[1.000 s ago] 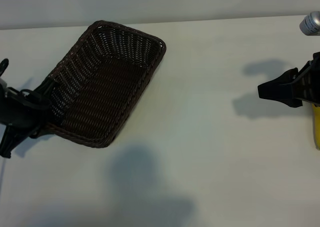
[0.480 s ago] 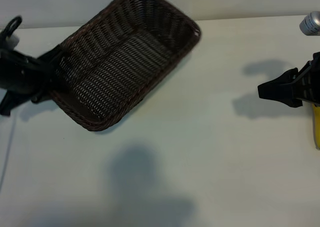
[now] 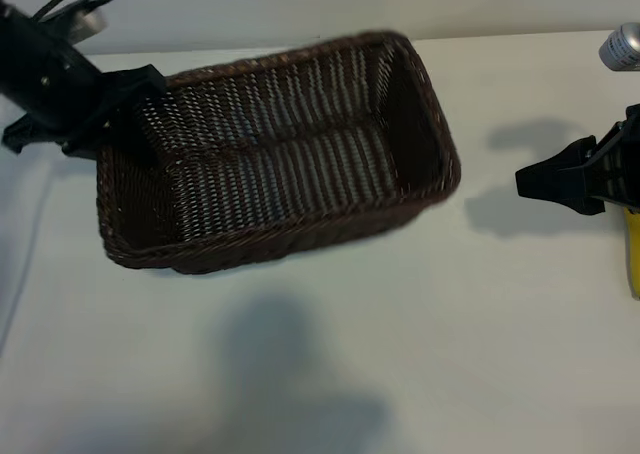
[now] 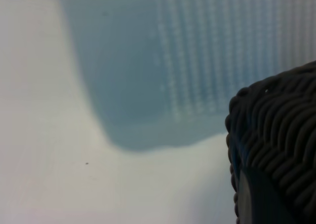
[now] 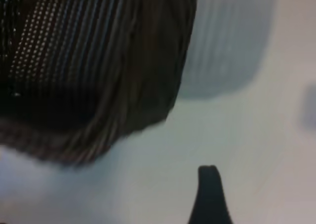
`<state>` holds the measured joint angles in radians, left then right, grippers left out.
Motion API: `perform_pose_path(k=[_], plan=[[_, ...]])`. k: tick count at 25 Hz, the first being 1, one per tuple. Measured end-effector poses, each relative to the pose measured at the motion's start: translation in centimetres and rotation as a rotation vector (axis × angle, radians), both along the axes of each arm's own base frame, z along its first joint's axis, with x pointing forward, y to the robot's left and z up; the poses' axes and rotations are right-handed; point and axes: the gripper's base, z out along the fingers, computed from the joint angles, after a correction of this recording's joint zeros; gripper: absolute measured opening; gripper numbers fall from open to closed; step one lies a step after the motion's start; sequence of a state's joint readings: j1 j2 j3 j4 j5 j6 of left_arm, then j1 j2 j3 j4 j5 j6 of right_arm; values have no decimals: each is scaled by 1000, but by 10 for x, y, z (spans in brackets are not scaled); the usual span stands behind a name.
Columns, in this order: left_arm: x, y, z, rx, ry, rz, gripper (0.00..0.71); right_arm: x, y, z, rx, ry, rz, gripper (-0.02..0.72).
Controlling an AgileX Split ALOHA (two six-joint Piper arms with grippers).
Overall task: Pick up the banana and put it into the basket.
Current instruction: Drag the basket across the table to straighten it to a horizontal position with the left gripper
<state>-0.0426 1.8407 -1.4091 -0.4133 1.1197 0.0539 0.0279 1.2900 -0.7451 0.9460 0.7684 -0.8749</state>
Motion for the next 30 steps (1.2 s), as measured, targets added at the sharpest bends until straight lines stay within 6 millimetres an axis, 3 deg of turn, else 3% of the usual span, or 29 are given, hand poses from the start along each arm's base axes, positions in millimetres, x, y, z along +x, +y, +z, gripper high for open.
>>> perform_pose_path(k=[7, 12, 20, 30], plan=[[32, -37, -12, -3, -8, -164, 179, 0, 0, 0, 0, 0, 0, 525], [42, -56, -32, -4, -6, -200, 179, 0, 0, 0, 0, 0, 0, 525], [53, -60, -67, 12, 0, -203, 178, 0, 0, 0, 0, 0, 1, 525], [54, -61, -74, 11, 7, -225, 178, 0, 0, 0, 0, 0, 1, 525]])
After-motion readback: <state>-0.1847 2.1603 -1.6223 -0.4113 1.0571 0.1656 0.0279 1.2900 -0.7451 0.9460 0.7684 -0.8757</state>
